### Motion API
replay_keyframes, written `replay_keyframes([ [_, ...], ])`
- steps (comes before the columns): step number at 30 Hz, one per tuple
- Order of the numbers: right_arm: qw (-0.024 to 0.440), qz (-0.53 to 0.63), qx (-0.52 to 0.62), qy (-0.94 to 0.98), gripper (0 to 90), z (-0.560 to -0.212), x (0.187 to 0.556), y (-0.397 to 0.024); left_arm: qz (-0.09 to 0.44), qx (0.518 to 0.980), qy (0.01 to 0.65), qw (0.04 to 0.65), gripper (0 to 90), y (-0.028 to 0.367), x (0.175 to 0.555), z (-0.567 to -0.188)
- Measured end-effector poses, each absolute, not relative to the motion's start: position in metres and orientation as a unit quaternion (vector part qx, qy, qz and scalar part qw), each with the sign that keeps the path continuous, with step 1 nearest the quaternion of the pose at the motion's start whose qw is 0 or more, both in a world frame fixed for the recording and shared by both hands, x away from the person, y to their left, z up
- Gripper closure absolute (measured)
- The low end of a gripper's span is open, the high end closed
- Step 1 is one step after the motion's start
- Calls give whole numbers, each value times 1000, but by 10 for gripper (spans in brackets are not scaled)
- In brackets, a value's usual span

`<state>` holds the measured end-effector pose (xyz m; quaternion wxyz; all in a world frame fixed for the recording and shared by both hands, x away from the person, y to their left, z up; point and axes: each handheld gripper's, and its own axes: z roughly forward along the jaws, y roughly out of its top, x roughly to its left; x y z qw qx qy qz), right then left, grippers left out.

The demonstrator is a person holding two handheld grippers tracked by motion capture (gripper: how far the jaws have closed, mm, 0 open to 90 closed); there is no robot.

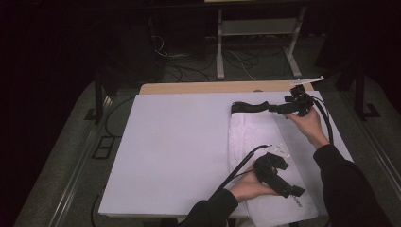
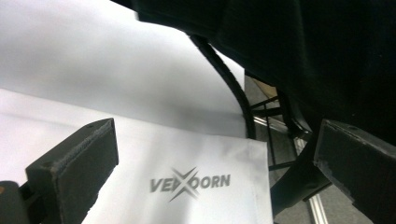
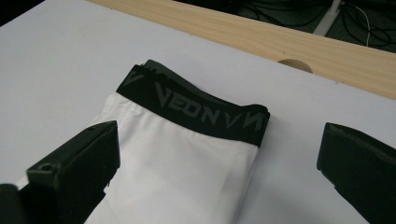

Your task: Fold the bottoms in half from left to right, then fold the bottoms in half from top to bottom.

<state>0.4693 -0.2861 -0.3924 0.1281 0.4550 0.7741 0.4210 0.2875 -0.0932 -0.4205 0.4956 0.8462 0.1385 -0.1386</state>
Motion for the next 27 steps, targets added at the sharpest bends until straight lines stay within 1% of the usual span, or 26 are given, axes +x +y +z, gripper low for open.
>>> replay_keyframes([
  [10,126,429,451,772,0,-391,460,-288,-111,843,161,500,0,-67,306,-412],
  [27,116,435,443,775,0,-395,455,-283,-60,835,202,507,0,-23,345,-394],
])
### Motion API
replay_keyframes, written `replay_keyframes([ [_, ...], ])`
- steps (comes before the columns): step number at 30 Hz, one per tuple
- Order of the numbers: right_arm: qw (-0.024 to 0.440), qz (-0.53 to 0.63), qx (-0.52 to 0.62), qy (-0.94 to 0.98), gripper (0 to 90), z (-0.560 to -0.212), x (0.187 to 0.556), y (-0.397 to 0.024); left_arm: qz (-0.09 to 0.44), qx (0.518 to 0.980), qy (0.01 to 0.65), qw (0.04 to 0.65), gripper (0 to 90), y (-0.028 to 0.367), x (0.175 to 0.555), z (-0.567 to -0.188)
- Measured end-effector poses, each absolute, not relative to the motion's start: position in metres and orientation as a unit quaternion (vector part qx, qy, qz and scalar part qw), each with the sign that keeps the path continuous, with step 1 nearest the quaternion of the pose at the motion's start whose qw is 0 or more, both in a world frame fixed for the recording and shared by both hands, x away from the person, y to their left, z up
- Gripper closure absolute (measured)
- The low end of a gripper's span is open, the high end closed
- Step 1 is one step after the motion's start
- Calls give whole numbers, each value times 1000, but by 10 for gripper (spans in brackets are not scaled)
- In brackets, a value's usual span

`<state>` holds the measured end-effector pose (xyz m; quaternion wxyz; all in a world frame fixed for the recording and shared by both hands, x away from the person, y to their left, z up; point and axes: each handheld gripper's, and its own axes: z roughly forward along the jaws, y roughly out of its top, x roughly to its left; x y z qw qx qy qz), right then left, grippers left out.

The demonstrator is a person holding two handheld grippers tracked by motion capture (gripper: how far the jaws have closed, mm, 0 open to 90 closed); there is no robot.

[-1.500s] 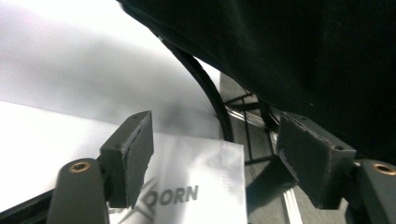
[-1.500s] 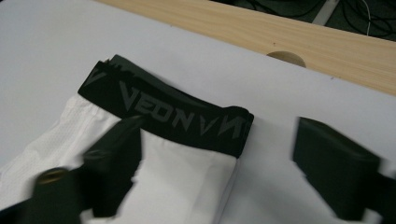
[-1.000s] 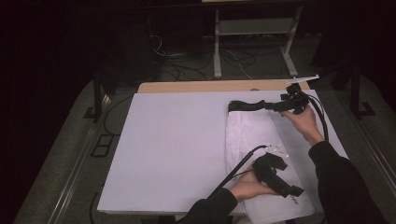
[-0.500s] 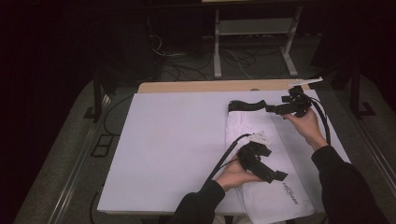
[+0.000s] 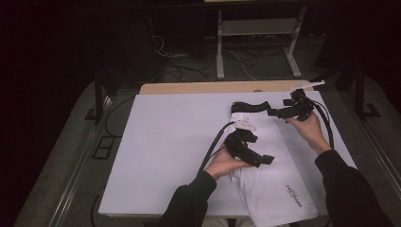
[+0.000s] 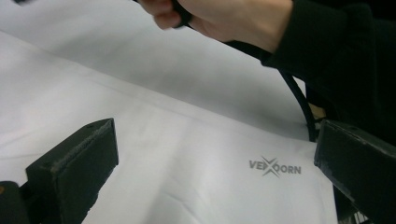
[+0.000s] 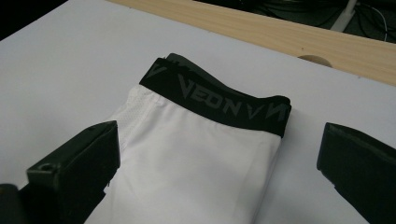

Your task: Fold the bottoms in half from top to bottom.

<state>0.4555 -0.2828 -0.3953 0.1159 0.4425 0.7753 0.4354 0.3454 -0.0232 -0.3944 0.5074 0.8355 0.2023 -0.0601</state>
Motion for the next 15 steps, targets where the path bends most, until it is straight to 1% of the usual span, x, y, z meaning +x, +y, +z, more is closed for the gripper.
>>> replay_keyframes([
  [15,104,438,448,772,0,-405,455,-289,-35,825,229,515,0,1,380,-383],
])
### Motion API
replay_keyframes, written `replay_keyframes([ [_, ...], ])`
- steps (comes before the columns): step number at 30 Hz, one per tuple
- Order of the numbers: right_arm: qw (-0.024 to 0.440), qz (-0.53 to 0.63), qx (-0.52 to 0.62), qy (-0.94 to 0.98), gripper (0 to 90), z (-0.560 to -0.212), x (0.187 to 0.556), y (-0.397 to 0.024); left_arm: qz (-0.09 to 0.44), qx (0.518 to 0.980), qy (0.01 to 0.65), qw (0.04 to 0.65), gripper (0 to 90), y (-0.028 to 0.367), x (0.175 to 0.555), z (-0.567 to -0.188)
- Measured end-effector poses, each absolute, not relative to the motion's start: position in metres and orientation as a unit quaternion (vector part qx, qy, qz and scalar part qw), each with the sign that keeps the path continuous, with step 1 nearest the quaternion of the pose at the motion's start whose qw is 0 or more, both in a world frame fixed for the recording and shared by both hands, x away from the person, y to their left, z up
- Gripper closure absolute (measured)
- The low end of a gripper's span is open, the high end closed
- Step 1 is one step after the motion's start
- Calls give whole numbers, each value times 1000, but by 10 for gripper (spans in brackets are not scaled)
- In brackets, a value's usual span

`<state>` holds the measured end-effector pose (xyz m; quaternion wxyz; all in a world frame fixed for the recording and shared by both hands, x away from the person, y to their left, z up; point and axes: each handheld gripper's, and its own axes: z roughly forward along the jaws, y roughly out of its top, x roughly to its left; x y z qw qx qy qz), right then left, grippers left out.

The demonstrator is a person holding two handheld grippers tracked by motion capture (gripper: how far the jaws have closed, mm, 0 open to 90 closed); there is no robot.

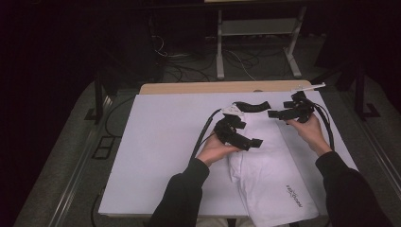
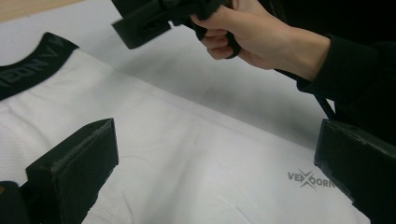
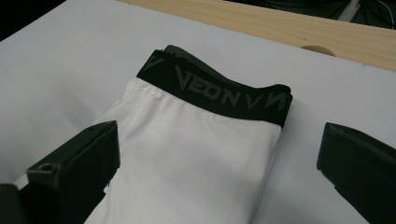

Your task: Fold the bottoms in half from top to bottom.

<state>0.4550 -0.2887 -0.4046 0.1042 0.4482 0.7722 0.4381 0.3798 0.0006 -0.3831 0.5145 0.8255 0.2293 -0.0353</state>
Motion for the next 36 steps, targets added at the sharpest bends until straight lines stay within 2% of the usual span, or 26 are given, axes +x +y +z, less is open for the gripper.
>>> replay_keyframes([
  [25,86,447,456,765,0,-411,456,-301,-20,822,274,499,0,20,430,-377],
  [36,67,443,467,762,0,-419,460,-304,-24,814,310,491,0,29,456,-389],
])
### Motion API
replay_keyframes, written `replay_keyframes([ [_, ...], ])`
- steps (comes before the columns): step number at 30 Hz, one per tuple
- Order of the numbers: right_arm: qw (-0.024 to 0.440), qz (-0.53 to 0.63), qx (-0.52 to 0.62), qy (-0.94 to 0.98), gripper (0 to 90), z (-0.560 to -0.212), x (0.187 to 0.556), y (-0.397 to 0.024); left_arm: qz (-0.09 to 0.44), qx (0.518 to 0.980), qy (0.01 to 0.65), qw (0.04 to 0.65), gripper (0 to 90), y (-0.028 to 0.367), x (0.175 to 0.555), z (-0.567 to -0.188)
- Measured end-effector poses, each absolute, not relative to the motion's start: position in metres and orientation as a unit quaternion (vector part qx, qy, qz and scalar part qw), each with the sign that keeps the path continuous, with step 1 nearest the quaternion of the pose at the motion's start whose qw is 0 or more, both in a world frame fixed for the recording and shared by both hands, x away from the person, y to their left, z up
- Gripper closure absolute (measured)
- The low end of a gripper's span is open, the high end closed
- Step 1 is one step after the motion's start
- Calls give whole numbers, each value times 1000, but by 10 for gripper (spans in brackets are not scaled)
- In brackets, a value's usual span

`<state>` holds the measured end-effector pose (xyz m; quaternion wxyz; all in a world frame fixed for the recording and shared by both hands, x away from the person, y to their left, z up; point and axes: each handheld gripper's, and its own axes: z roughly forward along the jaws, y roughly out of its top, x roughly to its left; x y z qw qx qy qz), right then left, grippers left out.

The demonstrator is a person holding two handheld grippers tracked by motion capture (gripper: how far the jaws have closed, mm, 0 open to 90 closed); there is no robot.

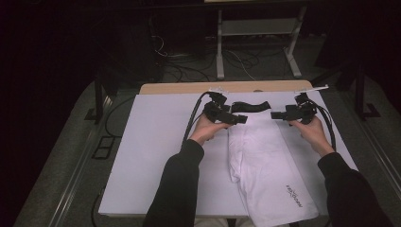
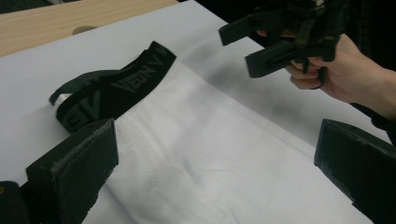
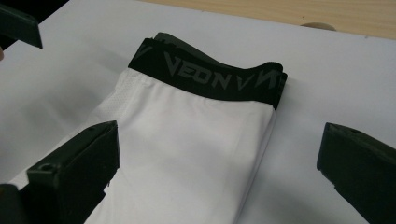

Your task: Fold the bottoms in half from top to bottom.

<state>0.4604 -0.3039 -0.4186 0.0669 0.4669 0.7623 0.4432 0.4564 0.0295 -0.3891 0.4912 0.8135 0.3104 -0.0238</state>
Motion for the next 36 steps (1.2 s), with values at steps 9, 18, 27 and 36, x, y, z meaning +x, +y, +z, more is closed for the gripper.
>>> replay_keyframes([
  [9,56,444,474,758,0,-424,463,-309,-23,813,333,477,0,39,474,-400],
  [18,40,431,489,757,0,-431,466,-312,-42,806,350,475,0,39,483,-415],
  [27,28,413,500,761,10,-432,470,-314,-52,798,384,462,0,41,494,-431],
  [36,3,393,499,772,88,-436,478,-311,-70,797,393,454,0,38,498,-443],
])
